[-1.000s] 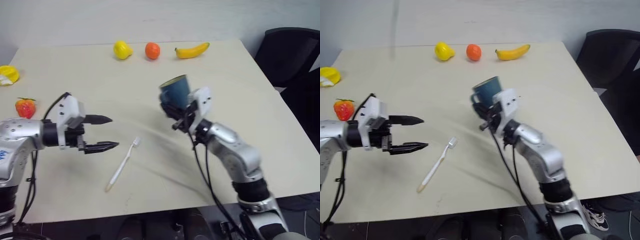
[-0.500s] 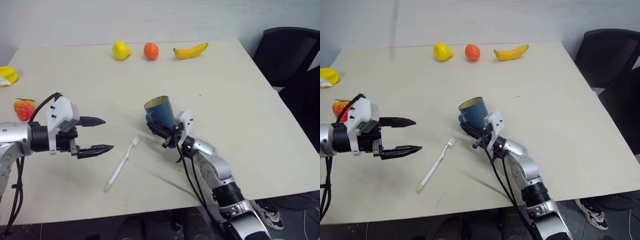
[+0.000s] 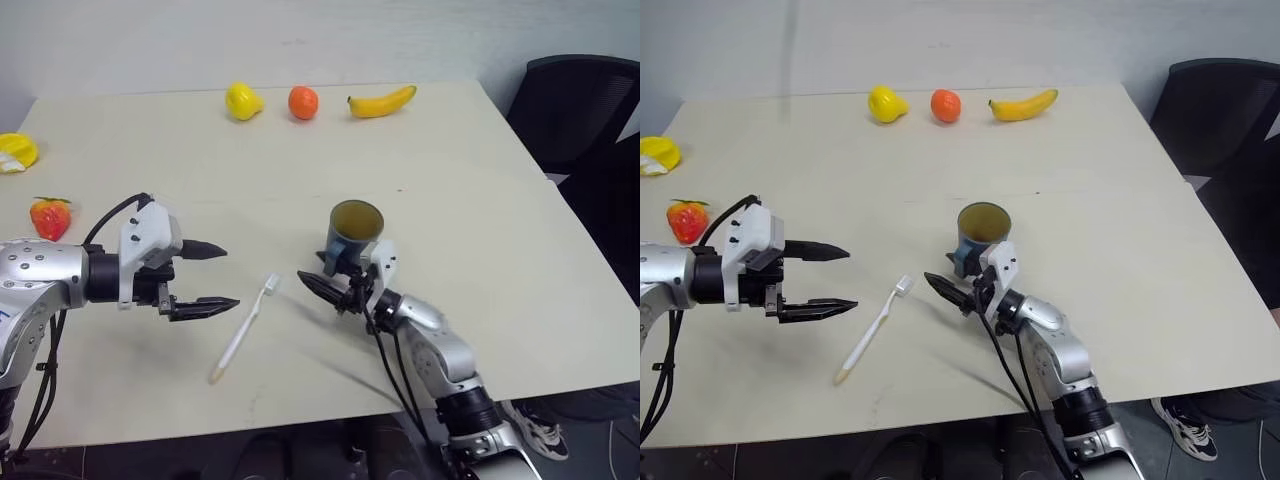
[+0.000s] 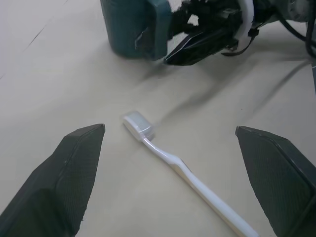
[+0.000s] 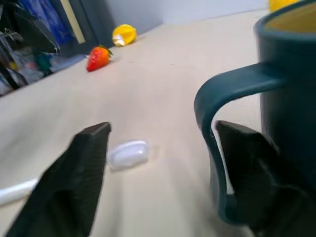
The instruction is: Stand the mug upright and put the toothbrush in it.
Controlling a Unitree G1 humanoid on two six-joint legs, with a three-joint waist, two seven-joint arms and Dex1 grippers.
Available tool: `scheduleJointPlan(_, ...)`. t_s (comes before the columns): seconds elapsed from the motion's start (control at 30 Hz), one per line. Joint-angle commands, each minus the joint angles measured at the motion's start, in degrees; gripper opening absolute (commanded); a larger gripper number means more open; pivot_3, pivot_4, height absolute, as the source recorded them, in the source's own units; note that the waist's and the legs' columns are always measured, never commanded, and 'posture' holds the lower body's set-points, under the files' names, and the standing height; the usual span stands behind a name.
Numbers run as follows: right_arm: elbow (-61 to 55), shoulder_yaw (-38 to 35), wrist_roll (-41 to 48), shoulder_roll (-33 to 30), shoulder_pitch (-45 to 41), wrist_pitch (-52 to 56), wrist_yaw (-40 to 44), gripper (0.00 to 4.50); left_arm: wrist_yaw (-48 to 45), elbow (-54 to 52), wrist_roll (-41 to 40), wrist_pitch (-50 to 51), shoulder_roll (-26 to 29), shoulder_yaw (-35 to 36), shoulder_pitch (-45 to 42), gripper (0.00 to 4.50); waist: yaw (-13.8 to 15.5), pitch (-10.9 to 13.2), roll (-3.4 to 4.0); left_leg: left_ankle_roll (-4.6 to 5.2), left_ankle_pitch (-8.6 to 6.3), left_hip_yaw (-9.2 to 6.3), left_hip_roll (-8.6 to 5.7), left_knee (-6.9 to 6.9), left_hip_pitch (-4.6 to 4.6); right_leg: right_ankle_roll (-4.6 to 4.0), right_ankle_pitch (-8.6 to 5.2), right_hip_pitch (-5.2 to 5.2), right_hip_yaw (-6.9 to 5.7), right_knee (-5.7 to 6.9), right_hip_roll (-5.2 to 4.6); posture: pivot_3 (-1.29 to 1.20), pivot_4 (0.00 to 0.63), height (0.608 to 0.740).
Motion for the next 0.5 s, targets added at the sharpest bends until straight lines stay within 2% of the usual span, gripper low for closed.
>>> scheduleJointPlan(0.03, -8.2, -0.8, -1.7, -3.7, 2.1, 2.8, -1.4, 4.49, 2.7, -1.9, 2.0, 2.7, 1.7, -1.5, -0.2, 4.50, 0.0, 0.0, 0.01, 0.00, 0.00, 0.00, -0.01, 0.00, 0.00, 0.00, 0.00, 0.00, 0.01, -0.01, -0.01, 0.00, 0.150, 0.740)
scheduleJointPlan(0.17, -17.7, -1.3, -3.7, -11.4, 5.2, 9.1, -2.2, 4.49, 11.7, -5.2, 1.3, 16.1, 0.8, -4.3, -3.6, 4.50, 0.2, 0.0, -0.01, 0.02, -0.01, -0.02, -0.02, 0.01, 0.00, 0.01, 0.00, 0.00, 0.05, 0.00, -0.01, 0.00, 0.150, 0.740)
scheduleJointPlan(0.3, -27.8, -5.9, -0.4, -18.1, 8.6, 16.5, -2.4, 4.49, 18.1, -9.8, -0.1, 31.4, 1.5, -6.0, -6.4, 4.50, 0.6, 0.0, -0.01, 0.05, -0.02, -0.05, -0.03, 0.00, 0.00, 0.02, 0.01, 0.03, 0.07, -0.01, 0.00, 0.00, 0.150, 0.740)
scheduleJointPlan(0.43, -38.0, -12.0, 8.5, -25.9, 10.7, 23.8, 2.0, 4.49, 20.2, -15.4, -5.2, 44.6, -1.2, -5.0, -8.8, 4.50, 1.2, 0.0, -0.01, 0.07, -0.04, -0.06, -0.02, 0.00, 0.04, 0.05, 0.02, 0.05, 0.12, -0.05, 0.04, 0.00, 0.150, 0.740)
scheduleJointPlan(0.5, -42.3, -14.8, 14.1, -29.3, 10.4, 26.3, 4.4, 4.49, 22.1, -17.3, -5.6, 48.2, -2.6, -7.0, -9.9, 4.50, 1.5, 0.0, -0.04, 0.08, -0.05, -0.04, -0.01, 0.01, 0.06, 0.05, 0.02, 0.07, 0.14, -0.05, 0.06, 0.00, 0.150, 0.740)
